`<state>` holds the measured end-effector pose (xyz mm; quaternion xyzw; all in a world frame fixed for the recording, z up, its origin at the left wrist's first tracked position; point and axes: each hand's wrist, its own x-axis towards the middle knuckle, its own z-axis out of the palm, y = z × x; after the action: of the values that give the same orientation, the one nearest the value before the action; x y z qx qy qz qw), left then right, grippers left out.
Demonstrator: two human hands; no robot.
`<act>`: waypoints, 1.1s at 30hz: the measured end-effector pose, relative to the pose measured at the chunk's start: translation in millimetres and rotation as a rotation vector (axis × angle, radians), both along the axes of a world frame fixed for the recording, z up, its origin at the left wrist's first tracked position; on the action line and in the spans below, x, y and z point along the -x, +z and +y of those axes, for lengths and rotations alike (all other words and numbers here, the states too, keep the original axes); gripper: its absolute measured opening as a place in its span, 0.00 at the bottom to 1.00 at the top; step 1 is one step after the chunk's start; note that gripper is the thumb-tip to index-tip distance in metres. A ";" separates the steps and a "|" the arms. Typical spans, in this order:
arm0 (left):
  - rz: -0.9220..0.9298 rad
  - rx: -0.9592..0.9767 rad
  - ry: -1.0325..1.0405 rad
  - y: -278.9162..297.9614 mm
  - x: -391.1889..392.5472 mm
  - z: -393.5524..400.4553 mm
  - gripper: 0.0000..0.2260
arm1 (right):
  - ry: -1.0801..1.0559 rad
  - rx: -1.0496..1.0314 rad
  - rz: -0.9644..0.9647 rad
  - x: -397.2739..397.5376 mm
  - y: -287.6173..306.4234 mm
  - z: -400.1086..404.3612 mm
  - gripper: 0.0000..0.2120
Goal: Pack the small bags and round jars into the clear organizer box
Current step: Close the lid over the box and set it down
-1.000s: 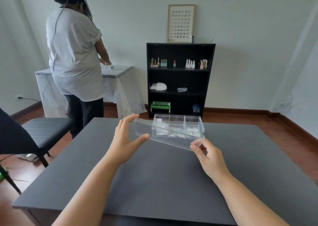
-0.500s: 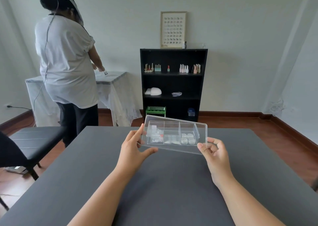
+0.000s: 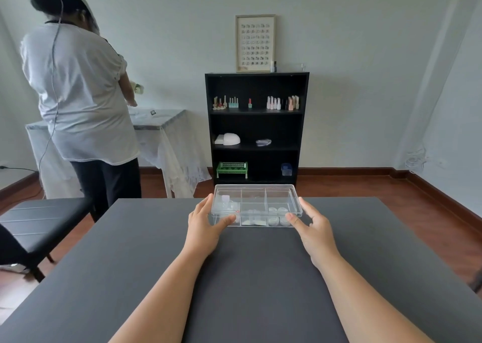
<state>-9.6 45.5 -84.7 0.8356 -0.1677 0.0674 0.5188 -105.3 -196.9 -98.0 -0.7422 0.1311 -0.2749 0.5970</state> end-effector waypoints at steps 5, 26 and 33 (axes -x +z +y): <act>0.037 -0.037 -0.024 -3.0 -15.4 -3.8 0.41 | -0.013 0.031 0.022 -10.2 -4.1 -4.7 0.29; 0.096 -0.031 -0.032 -5.4 -30.0 -6.2 0.41 | -0.033 0.088 0.137 -16.7 -5.1 -7.4 0.29; 0.107 -0.044 -0.001 -5.7 -29.9 -7.3 0.43 | -0.065 0.122 0.143 -16.6 -2.5 -4.7 0.28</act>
<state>20.3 38.2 -90.4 0.8491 -0.1414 0.0189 0.5086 -88.7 -201.6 -100.5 -0.7902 0.1805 -0.2480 0.5306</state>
